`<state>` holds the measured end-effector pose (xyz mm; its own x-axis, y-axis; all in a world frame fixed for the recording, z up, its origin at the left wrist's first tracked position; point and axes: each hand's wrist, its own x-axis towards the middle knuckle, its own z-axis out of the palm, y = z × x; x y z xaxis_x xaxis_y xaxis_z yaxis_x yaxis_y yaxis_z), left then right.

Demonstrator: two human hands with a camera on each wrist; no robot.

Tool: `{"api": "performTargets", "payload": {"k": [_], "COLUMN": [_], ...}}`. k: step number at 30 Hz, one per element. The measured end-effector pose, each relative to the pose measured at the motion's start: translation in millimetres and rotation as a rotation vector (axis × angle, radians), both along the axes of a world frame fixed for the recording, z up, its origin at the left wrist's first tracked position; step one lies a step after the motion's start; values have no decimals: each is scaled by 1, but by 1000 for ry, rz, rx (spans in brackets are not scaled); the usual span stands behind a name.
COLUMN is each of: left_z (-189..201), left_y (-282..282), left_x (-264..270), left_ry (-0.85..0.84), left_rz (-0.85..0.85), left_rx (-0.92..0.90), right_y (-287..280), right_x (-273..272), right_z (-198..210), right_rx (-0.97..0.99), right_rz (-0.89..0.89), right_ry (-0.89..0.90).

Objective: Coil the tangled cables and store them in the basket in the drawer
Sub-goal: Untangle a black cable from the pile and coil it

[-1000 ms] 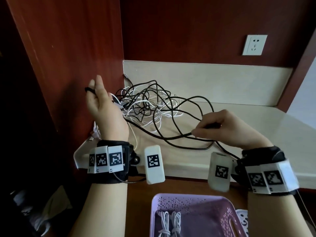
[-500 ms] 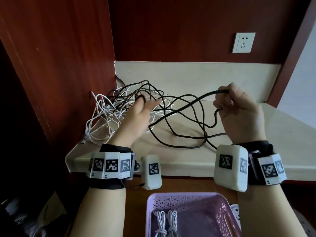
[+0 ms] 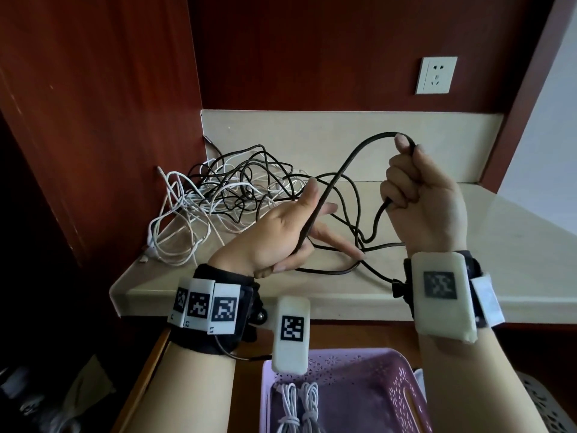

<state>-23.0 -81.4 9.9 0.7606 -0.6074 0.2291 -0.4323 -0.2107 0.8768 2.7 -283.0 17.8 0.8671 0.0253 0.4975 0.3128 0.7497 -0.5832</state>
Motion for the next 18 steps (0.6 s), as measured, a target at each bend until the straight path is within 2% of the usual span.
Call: {"api": "performTargets", "payload": {"k": [3,5,7,9,12,15,18], "left_z": [1,3,4,6,11,12,16], "left_y": [1,0,1,2,4,8,11], "left_x": [-1,-2,-1,1,5,8,7], "left_ry": [28,82,145,172,100,-7,-54], "left_rz": [-164,-227,-297,-303,-34,179,226], "left_rx": [-129,-245,-452,-715,-971,-1030,-1054], "right_y": [6,12,18,24,33,39,39], "right_x": [1,4,8,11,6,-4,-9], "right_z": [-2,-4,-8,-13,-17,-15,-14], "right_rx": [-87,-243,-510,-842,-1229,-1399,-1498], "right_rz": [-103,-281,-509,-639,-520,-343,-245], "right_ry": [31,64,91,66,-43,-110,-134]}}
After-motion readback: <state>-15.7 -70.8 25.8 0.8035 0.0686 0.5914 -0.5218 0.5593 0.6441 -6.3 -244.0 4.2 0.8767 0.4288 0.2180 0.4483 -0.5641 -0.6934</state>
